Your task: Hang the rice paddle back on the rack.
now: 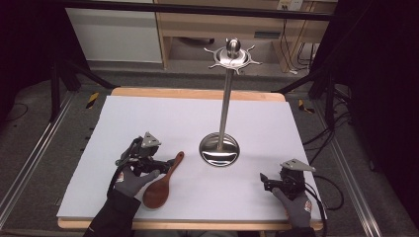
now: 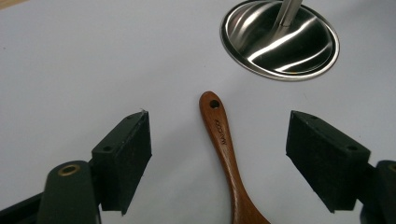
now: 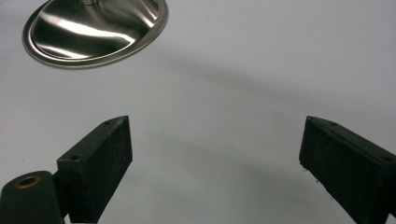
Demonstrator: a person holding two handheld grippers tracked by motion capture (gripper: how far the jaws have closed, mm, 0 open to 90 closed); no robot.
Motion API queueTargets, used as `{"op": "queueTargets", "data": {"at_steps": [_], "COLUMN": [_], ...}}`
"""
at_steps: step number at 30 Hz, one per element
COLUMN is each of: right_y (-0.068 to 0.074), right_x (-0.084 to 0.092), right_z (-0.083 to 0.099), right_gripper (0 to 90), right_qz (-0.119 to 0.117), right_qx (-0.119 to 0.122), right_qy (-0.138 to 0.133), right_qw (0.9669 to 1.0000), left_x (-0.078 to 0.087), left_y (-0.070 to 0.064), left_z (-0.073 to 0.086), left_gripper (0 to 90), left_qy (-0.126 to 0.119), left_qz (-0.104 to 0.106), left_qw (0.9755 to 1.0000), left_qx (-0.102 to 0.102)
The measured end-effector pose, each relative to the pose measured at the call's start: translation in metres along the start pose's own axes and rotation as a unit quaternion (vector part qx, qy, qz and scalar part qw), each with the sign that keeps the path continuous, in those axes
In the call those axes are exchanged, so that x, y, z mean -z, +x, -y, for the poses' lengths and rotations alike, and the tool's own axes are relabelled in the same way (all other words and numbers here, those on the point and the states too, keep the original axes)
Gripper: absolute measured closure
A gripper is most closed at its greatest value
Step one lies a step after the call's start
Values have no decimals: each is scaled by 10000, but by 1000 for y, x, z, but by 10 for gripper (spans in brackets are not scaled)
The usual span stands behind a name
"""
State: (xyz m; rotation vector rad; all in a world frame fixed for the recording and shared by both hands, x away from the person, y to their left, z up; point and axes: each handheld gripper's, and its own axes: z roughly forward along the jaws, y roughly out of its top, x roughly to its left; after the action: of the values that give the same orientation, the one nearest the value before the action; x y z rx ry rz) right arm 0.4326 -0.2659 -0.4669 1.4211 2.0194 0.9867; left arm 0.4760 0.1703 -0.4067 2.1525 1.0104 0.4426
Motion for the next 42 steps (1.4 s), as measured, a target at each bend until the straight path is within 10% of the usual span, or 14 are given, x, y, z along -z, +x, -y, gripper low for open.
{"op": "queueTargets", "data": {"at_steps": [42], "right_y": [1], "right_x": [-3], "right_z": [0], "right_gripper": [95], "right_qz": [-68], "right_qx": [-44], "right_qy": [85], "right_qw": [9999], "left_x": [-40], "left_y": [-13], "left_z": [12], "left_gripper": [540], "left_qy": [1352], "left_qz": [23], "left_qw": [9908], "left_qx": [-27]}}
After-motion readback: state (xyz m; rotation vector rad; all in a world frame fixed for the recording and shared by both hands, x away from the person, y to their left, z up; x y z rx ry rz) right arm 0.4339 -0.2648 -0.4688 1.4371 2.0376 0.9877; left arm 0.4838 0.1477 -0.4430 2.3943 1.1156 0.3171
